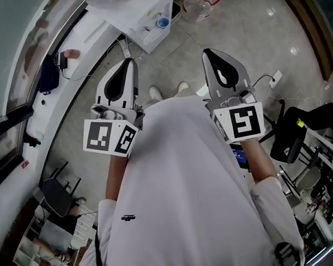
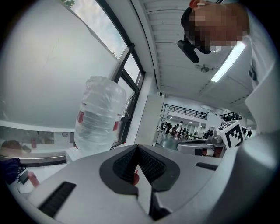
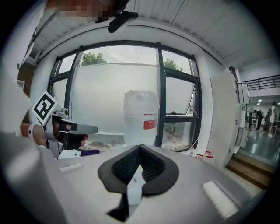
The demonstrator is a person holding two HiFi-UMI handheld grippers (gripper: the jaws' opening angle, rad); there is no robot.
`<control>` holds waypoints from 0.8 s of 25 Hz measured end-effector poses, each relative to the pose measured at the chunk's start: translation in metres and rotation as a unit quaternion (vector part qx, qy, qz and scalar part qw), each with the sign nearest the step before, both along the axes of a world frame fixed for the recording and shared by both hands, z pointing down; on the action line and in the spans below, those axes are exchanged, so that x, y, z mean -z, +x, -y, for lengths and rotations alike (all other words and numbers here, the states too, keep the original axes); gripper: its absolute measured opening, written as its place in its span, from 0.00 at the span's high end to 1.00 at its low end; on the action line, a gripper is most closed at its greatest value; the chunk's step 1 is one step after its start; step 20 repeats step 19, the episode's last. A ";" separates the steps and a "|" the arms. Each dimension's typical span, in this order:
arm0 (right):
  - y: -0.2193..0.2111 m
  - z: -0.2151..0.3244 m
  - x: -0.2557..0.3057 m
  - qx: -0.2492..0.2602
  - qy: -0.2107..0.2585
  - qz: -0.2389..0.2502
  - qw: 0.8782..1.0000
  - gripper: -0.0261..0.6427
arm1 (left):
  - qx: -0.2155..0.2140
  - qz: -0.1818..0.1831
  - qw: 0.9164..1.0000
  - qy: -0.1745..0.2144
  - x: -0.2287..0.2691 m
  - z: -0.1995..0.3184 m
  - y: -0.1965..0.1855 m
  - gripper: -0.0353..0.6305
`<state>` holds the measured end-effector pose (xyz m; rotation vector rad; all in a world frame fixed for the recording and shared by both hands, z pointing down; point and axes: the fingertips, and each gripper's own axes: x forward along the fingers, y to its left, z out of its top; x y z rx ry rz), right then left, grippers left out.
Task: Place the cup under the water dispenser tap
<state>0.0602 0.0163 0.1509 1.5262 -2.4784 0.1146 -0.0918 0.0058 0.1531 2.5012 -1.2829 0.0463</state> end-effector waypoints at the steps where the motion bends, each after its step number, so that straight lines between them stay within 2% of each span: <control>1: -0.001 0.000 -0.001 0.000 -0.001 0.000 1.000 0.95 | -0.001 -0.001 1.000 -0.002 -0.001 0.000 -0.001 0.94; 10: -0.001 -0.002 -0.003 -0.010 -0.009 0.005 1.000 0.95 | 0.000 -0.007 1.000 -0.003 -0.002 0.004 -0.008 0.94; 20: 0.002 -0.003 -0.006 -0.013 -0.012 0.003 1.000 0.95 | -0.020 -0.008 1.000 -0.004 -0.001 0.002 0.003 0.94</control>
